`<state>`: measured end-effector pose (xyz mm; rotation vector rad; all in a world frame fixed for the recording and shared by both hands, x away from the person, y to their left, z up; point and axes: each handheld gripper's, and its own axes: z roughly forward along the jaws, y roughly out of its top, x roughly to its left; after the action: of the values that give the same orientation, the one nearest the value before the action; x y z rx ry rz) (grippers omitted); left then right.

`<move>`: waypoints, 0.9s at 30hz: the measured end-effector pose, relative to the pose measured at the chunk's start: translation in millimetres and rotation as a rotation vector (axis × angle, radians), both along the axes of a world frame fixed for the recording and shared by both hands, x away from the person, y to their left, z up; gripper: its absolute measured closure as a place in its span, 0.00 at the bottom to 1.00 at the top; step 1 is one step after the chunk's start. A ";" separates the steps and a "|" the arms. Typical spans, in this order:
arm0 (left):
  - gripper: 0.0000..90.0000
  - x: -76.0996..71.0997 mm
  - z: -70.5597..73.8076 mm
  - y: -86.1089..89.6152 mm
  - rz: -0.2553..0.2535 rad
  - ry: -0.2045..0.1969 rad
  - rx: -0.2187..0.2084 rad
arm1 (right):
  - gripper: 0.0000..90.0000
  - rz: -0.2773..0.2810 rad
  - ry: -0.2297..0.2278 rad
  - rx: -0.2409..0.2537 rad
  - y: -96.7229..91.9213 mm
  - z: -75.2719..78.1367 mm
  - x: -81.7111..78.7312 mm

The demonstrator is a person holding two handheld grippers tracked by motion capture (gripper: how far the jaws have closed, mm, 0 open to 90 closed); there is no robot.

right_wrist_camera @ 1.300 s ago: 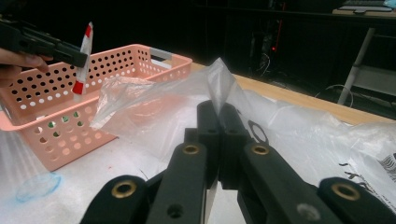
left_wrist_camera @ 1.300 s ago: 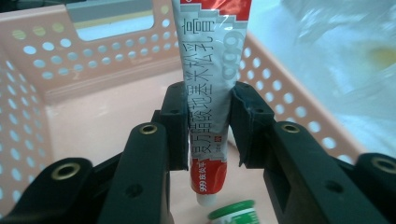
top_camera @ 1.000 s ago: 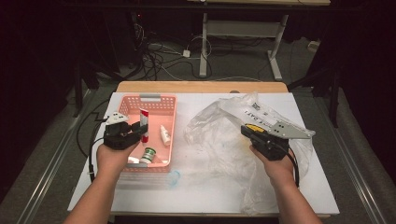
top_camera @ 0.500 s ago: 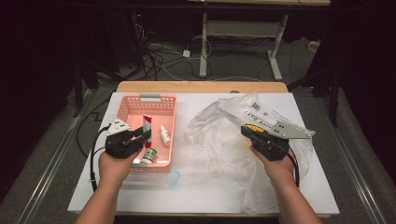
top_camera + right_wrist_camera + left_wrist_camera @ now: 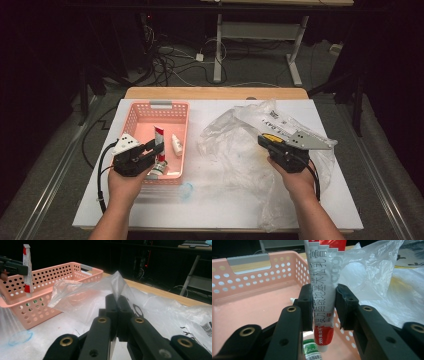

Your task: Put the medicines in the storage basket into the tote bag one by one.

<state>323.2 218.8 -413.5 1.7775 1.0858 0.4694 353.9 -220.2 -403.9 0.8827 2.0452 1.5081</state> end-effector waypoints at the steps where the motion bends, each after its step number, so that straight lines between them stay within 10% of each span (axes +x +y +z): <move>1: 0.75 0.0 0.0 0.0 0.000 0.000 0.000 | 1.00 0.000 0.000 0.000 0.0 0.0 0.0; 27: 0.75 -22.1 23.3 -28.5 -0.112 -0.060 -0.087 | 1.00 0.001 -0.005 0.011 -3.5 3.0 -1.7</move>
<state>301.1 190.2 -390.3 1.7265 0.9461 0.3989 352.2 -223.7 -400.9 0.8812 2.0357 1.5219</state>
